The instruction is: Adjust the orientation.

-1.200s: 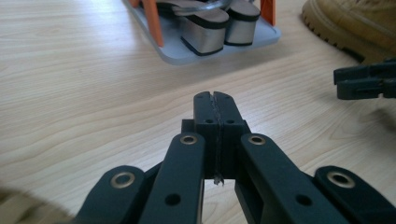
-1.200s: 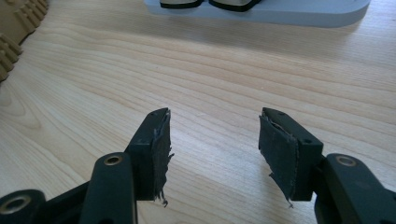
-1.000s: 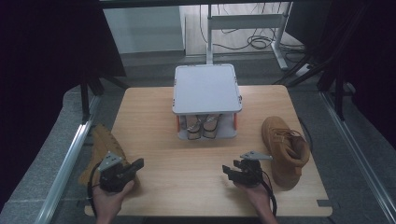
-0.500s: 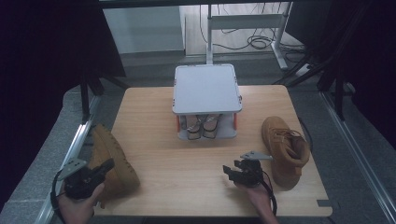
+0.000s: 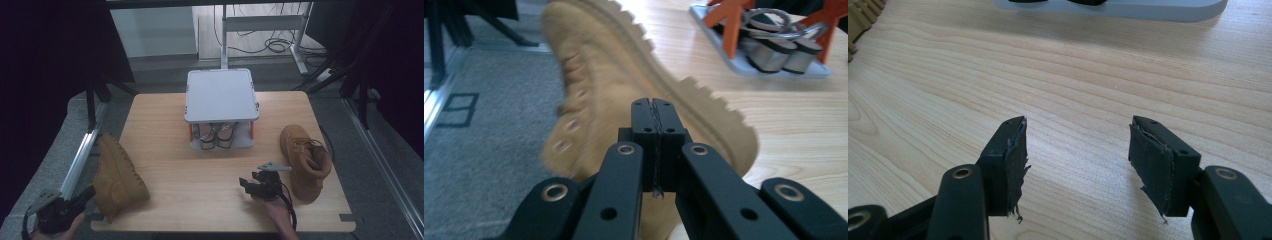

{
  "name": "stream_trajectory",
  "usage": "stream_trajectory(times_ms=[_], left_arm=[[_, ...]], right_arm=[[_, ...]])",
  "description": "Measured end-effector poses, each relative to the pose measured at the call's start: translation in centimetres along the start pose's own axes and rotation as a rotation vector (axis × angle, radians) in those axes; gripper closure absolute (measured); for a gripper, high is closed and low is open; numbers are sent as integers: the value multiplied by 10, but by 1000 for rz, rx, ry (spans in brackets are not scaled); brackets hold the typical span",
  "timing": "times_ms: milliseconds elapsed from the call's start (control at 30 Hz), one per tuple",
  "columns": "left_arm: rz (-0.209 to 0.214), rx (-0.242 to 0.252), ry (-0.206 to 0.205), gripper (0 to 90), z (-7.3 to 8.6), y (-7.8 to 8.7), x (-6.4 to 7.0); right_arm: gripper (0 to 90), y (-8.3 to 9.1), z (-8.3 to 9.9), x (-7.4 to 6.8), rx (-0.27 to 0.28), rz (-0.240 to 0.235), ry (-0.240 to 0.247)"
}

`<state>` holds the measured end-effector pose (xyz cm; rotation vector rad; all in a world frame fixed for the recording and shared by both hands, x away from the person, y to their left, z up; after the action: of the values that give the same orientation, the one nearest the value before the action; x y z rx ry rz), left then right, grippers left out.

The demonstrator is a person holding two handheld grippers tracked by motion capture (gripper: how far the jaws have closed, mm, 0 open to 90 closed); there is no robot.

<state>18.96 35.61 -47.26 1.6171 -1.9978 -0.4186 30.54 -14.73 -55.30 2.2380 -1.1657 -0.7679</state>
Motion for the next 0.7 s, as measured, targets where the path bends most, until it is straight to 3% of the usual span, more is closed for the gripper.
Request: stream_trajectory(times_ms=[133, 367, 700], left_arm=[[-21, -5, 37, 899, 13, 4, -14], [-50, -45, 58, 899, 32, -1, -29], [-59, -100, 84, 899, 50, -13, -37]], right_arm=[[402, 0, 0, 0, 0, -1, 0], [402, 3, 0, 2, 3, 4, -5], [391, 0, 3, 1, -19, 4, 7]])
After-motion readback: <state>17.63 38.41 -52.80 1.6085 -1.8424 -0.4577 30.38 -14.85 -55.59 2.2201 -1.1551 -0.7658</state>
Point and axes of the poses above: each handheld gripper's, and its own axes: y roughly backward along the jaws, z roughly out of its underside, x roughly to its right, the point moved 5 cm from there along -y, roughly forward along the jaws, and after that the axes turned 1 degree about -x, right-handed, at the moved point
